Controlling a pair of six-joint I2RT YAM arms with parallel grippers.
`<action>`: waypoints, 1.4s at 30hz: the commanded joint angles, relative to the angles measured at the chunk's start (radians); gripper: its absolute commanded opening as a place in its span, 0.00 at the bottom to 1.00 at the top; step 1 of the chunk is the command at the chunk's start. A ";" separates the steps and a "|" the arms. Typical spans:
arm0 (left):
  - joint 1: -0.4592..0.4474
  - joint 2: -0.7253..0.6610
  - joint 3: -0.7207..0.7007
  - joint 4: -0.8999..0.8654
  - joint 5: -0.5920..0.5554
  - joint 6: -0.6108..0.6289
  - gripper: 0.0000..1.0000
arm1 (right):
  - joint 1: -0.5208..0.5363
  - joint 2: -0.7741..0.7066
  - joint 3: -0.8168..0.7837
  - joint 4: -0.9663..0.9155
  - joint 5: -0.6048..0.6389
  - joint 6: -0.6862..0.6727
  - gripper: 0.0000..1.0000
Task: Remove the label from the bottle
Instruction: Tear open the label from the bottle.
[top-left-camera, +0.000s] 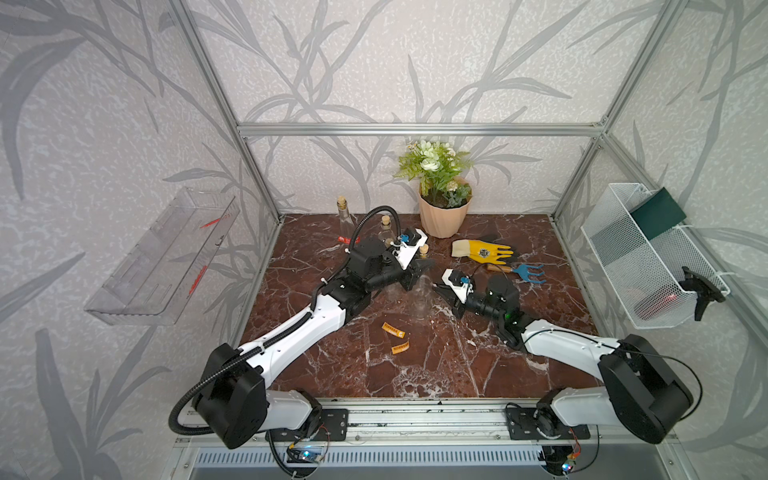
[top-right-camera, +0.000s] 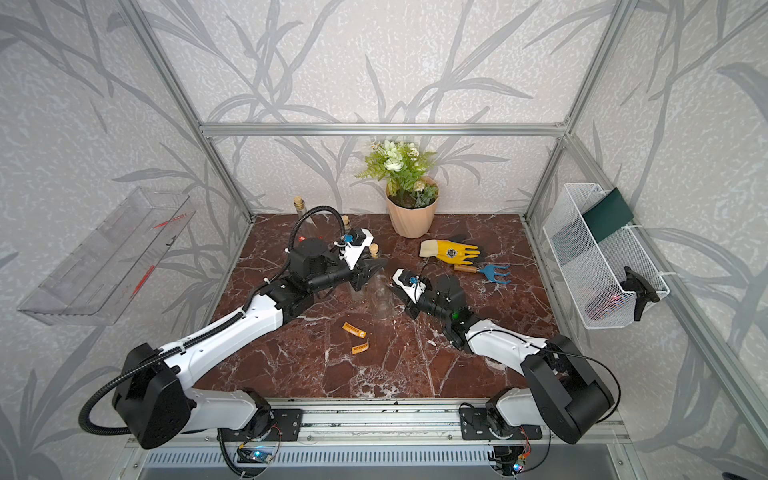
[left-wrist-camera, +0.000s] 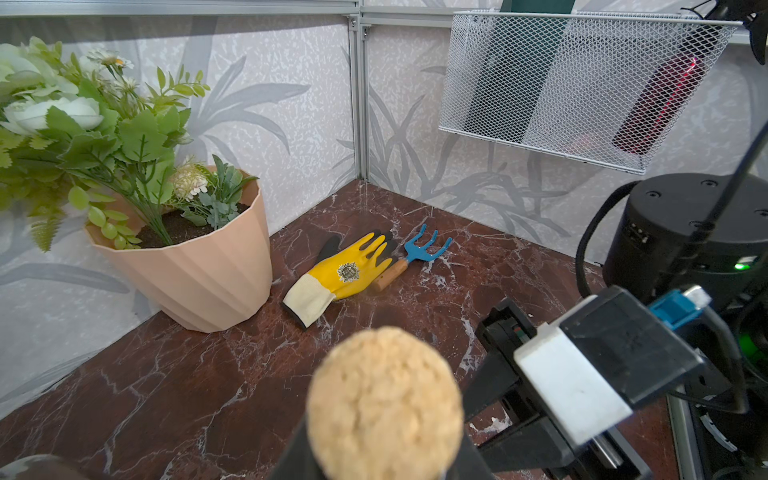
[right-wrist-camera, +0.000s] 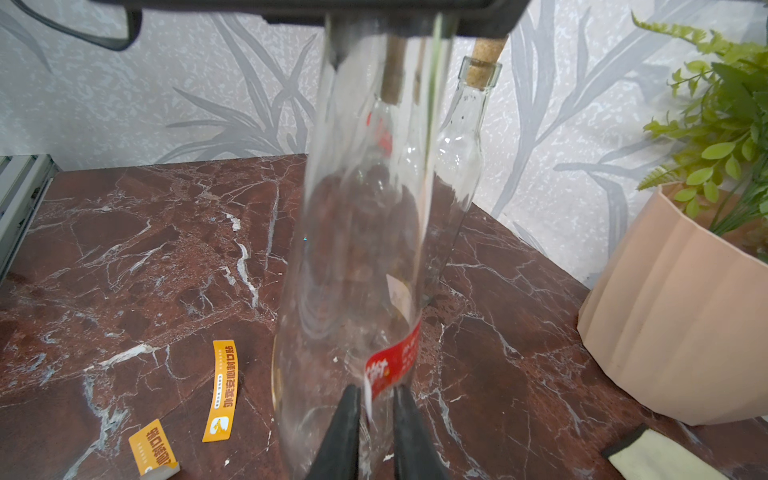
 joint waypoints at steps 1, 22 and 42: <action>-0.005 -0.007 -0.027 -0.031 -0.005 0.016 0.11 | -0.002 -0.021 0.032 0.006 -0.009 0.006 0.18; -0.008 -0.006 -0.029 -0.032 -0.007 0.020 0.11 | -0.006 -0.038 0.045 -0.017 -0.011 0.002 0.17; -0.010 -0.008 -0.031 -0.032 -0.012 0.022 0.11 | -0.008 -0.029 0.026 -0.006 -0.012 0.010 0.05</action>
